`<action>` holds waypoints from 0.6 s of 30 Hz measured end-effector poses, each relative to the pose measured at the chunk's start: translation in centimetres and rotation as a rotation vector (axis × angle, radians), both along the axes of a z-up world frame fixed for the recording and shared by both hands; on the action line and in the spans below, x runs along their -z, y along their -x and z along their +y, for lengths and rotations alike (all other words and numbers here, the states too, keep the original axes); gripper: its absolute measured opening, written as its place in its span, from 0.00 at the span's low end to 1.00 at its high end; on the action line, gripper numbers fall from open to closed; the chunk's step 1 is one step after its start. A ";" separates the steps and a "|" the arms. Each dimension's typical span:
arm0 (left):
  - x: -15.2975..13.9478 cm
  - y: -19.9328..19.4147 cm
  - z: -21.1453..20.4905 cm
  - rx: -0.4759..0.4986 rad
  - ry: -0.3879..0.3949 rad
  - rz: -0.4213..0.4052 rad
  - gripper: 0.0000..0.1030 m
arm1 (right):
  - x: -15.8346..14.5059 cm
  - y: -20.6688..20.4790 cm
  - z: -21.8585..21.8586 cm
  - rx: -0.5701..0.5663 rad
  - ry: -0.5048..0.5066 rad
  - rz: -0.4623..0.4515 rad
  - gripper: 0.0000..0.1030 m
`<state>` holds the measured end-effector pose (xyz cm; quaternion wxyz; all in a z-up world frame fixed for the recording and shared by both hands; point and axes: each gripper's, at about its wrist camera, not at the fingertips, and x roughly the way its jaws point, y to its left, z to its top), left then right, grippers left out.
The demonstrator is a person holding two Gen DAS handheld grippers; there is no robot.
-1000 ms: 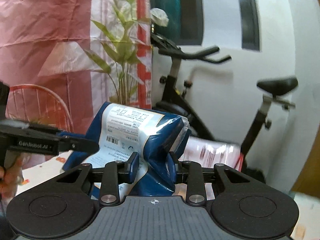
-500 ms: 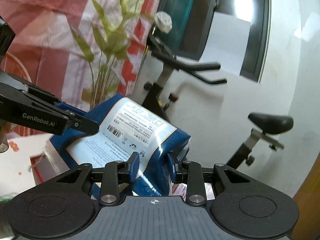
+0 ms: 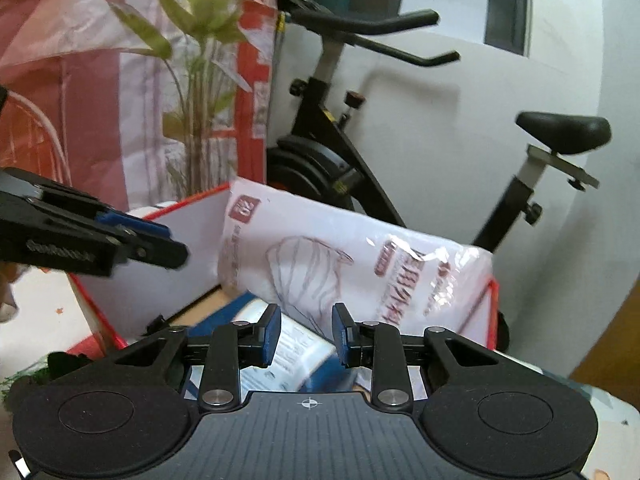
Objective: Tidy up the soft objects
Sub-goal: 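Lower the packet into the red box and open the left gripper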
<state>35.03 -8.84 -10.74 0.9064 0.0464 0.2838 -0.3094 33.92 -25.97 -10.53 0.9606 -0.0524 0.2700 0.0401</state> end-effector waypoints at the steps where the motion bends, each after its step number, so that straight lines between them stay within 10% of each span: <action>1: -0.1 0.1 0.3 -0.006 0.005 0.007 0.28 | 0.0 0.1 -0.1 0.015 -0.004 0.009 0.25; 18: -0.6 7.1 4.1 0.002 0.039 0.096 0.28 | -1.6 9.5 -1.3 0.124 -0.181 -0.060 0.27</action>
